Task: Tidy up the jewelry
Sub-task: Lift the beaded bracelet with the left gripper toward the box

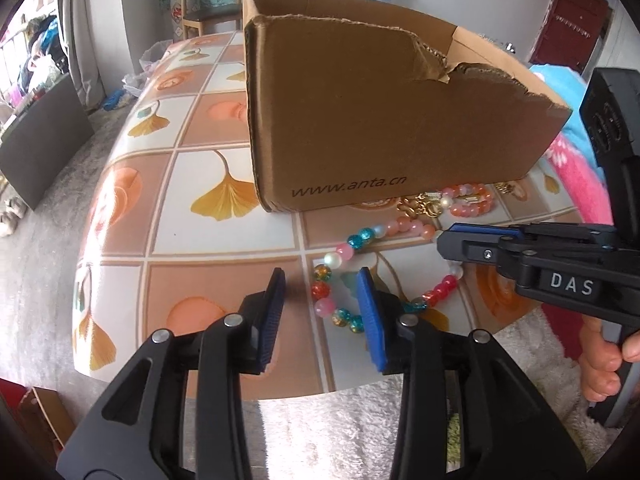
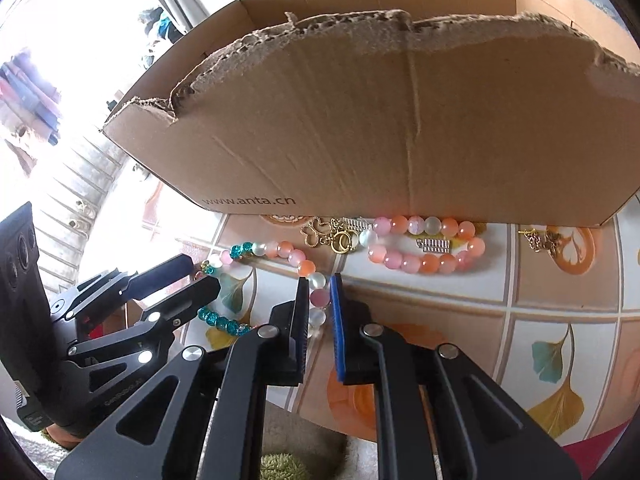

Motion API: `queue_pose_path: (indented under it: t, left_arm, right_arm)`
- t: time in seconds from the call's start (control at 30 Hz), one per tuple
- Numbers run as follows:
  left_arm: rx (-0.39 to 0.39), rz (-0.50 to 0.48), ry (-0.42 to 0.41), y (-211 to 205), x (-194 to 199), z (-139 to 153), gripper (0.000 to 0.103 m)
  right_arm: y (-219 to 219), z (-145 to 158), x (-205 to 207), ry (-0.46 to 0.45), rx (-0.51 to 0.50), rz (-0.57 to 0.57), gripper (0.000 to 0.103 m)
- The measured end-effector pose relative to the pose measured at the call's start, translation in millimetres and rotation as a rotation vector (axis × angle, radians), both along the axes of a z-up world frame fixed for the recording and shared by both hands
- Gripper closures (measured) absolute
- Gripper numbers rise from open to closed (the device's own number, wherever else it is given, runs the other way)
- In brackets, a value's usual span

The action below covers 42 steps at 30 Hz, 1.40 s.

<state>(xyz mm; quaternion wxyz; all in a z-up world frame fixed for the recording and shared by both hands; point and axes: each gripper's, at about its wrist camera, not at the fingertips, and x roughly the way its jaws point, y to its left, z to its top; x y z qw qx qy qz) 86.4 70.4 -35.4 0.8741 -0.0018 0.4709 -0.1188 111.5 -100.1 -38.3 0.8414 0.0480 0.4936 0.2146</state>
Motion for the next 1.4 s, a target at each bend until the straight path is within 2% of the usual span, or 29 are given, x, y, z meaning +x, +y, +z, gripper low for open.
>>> queue_pose_path:
  t: [0.27, 0.33, 0.43, 0.5, 0.53, 0.63, 0.77, 1.07, 1.27, 1.4]
  left_arm:
    - [0.117, -0.011, -0.029, -14.1, 0.7, -1.2, 0.07]
    - [0.117, -0.017, -0.032, -14.9, 0.1, -1.3, 0.073]
    - [0.12, -0.013, -0.035, -16.2, 1.0, -1.1, 0.083]
    - [0.119, -0.016, -0.037, -16.3, 1.0, -1.4, 0.093]
    - [0.126, -0.021, -0.039, -16.1, 0.5, -1.1, 0.094]
    - [0.15, -0.028, -0.047, -20.2, -0.7, -0.4, 0.094]
    - [0.146, -0.009, -0.068, -19.0, -9.3, 9.4, 0.094]
    - [0.086, -0.024, -0.125, -21.6, -33.7, 55.4, 0.094]
    - [0.036, -0.073, -0.221, -25.3, -41.3, 110.9, 0.094]
    - [0.064, -0.133, -0.301, -42.3, -31.8, 150.1, 0.094]
  right_arm:
    - [15.8, 0.1, -5.6, -0.091, -0.069, 0.04, 0.092]
    - [16.0, 0.7, -7.5, -0.107, -0.084, 0.048, 0.092]
    - [19.0, 0.2, -10.9, -0.141, -0.114, 0.07, 0.092]
    - [22.8, -0.3, -13.8, -0.164, -0.134, 0.077, 0.092]
    - [23.4, -0.5, -14.5, -0.17, -0.139, 0.079, 0.093]
    - [21.3, 0.5, -14.4, -0.168, -0.109, 0.076, 0.093]
    - [6.3, 3.1, -14.3, -0.162, -0.058, 0.064, 0.093]
    - [-17.3, 23.5, -34.3, -0.223, 0.013, 0.079, 0.093]
    - [-44.0, 67.7, -54.7, -0.347, 0.067, 0.078, 0.093]
    - [-62.8, 104.2, -60.1, -0.457, 0.093, 0.08, 0.093]
